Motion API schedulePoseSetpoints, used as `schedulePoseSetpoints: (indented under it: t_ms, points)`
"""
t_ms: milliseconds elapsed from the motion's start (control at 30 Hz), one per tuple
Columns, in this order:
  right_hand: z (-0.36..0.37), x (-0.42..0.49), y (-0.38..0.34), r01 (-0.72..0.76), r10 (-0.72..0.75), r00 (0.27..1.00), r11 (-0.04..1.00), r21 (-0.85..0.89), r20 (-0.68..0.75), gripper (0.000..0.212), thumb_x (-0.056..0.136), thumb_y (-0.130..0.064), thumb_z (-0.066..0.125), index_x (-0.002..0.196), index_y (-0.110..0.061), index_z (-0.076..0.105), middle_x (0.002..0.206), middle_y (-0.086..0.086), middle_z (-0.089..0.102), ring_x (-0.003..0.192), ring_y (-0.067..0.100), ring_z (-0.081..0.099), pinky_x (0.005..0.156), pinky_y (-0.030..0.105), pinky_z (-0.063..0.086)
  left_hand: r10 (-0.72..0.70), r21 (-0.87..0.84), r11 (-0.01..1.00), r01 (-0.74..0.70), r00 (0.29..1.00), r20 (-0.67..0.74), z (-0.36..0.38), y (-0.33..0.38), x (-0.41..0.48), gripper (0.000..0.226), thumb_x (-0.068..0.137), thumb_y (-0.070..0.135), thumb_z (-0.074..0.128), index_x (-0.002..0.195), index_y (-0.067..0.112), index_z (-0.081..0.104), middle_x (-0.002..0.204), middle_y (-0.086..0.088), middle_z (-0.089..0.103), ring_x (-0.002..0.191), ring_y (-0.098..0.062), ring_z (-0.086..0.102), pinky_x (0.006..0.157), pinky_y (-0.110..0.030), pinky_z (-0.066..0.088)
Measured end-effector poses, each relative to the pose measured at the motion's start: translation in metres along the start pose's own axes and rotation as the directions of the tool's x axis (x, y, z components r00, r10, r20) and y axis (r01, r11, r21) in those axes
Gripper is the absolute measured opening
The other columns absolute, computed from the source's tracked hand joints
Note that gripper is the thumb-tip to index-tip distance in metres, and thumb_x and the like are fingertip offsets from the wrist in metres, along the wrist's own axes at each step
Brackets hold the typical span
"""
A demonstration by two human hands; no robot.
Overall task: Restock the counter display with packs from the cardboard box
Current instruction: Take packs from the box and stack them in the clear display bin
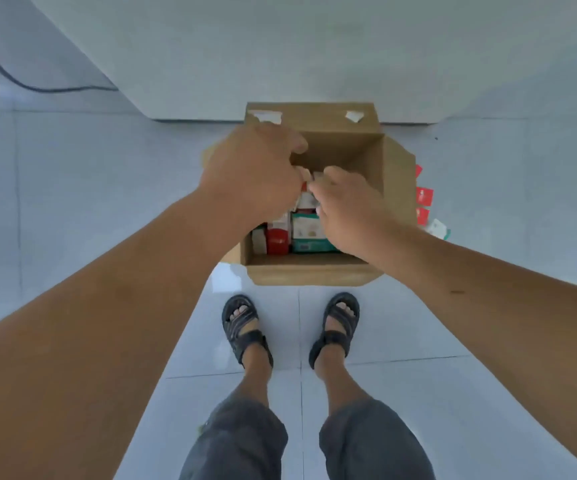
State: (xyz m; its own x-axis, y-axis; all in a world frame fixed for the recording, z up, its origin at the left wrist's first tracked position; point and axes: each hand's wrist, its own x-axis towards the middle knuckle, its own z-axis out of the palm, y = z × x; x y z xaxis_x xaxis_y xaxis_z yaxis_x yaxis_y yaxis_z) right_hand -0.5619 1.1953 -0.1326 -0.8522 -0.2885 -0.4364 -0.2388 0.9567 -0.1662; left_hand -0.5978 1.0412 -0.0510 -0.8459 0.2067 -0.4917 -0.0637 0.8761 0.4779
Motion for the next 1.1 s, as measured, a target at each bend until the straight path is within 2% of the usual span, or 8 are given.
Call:
schedulePoseSetpoints:
  t_ms: [233, 333, 533, 633, 767, 900, 1000, 1100]
  points:
    - [0.14, 0.072, 0.011, 0.052, -0.065, 0.949, 0.997, 0.049, 0.31, 0.056, 0.086, -0.009, 0.062, 0.14, -0.014, 0.047, 0.135, 0.015, 0.047, 0.117, 0.035, 0.051, 0.093, 0.046, 0.051, -0.069, 0.045, 0.997, 0.068, 0.997, 0.031, 0.099, -0.056, 0.061, 0.042, 0.094, 0.023, 0.057, 0.135, 0.033, 0.053, 0.134, 0.005, 0.056, 0.12, -0.016, 0.052, 0.086, -0.027, 0.041]
    - [0.179, 0.098, 0.01, 0.065, -0.088, 0.9, 0.996, 0.068, 0.426, 0.047, 0.091, -0.011, 0.06, 0.137, -0.016, 0.05, 0.137, 0.013, 0.05, 0.121, 0.03, 0.052, 0.099, 0.04, 0.045, -0.107, 0.038, 0.994, 0.106, 0.993, 0.046, 0.126, -0.069, 0.079, 0.044, 0.095, 0.022, 0.058, 0.136, 0.035, 0.051, 0.131, 0.006, 0.056, 0.114, -0.014, 0.053, 0.082, -0.026, 0.044]
    - [0.226, 0.14, 0.004, 0.033, -0.117, 0.918, 0.975, 0.222, 0.379, 0.039, 0.1, -0.022, 0.053, 0.138, -0.021, 0.047, 0.14, 0.01, 0.05, 0.129, 0.027, 0.048, 0.108, 0.043, 0.041, -0.179, 0.074, 0.983, 0.169, 0.969, 0.167, 0.144, -0.071, 0.107, 0.059, 0.096, 0.012, 0.058, 0.146, 0.036, 0.037, 0.145, 0.006, 0.045, 0.13, -0.019, 0.046, 0.105, -0.038, 0.045]
    - [0.239, 0.145, 0.005, -0.109, -0.027, 0.898, 0.953, 0.283, 0.439, 0.035, 0.094, -0.025, 0.064, 0.128, -0.021, 0.057, 0.129, 0.006, 0.06, 0.118, 0.023, 0.056, 0.101, 0.037, 0.046, -0.158, 0.041, 0.987, 0.155, 0.981, 0.108, 0.145, -0.074, 0.103, 0.046, 0.095, 0.012, 0.056, 0.135, 0.034, 0.052, 0.133, 0.003, 0.057, 0.119, -0.02, 0.055, 0.096, -0.034, 0.05]
    - [0.214, 0.124, 0.024, -0.241, 0.017, 0.89, 0.867, 0.437, 0.456, 0.035, 0.089, -0.012, 0.066, 0.123, -0.018, 0.059, 0.118, 0.004, 0.062, 0.111, 0.021, 0.059, 0.089, 0.03, 0.047, -0.09, -0.04, 0.995, 0.091, 0.996, 0.011, 0.131, -0.068, 0.088, 0.03, 0.09, 0.009, 0.052, 0.114, 0.02, 0.067, 0.106, -0.005, 0.069, 0.098, -0.026, 0.064, 0.083, -0.036, 0.051]
    - [0.141, 0.089, 0.041, -0.303, 0.105, 0.932, 0.748, 0.59, 0.347, 0.049, 0.081, -0.017, 0.073, 0.126, -0.023, 0.054, 0.113, -0.002, 0.061, 0.099, 0.014, 0.06, 0.076, 0.027, 0.05, -0.143, 0.005, 0.99, 0.143, 0.985, 0.098, 0.091, -0.039, 0.073, 0.049, 0.094, 0.009, 0.052, 0.137, 0.033, 0.052, 0.137, 0.002, 0.054, 0.122, -0.021, 0.052, 0.098, -0.039, 0.049]
    - [0.058, 0.052, 0.044, -0.321, 0.162, 0.945, 0.638, 0.7, 0.286, 0.041, 0.079, -0.014, 0.071, 0.112, -0.026, 0.049, 0.095, -0.009, 0.055, 0.086, 0.007, 0.057, 0.068, 0.028, 0.054, -0.084, -0.061, 0.994, 0.089, 0.993, 0.08, 0.051, -0.011, 0.048, 0.045, 0.096, 0.012, 0.05, 0.137, 0.031, 0.053, 0.139, 0.005, 0.054, 0.124, -0.016, 0.05, 0.102, -0.028, 0.042]
    - [-0.023, 0.02, 0.04, -0.291, 0.213, 0.955, 0.52, 0.803, 0.207, 0.04, 0.074, -0.009, 0.071, 0.109, -0.024, 0.056, 0.097, -0.006, 0.062, 0.09, 0.014, 0.064, 0.072, 0.036, 0.059, -0.054, -0.073, 0.996, 0.061, 0.994, 0.091, 0.004, 0.022, 0.023, 0.04, 0.093, 0.014, 0.054, 0.13, 0.027, 0.059, 0.134, 0.003, 0.058, 0.12, -0.017, 0.053, 0.1, -0.03, 0.043]
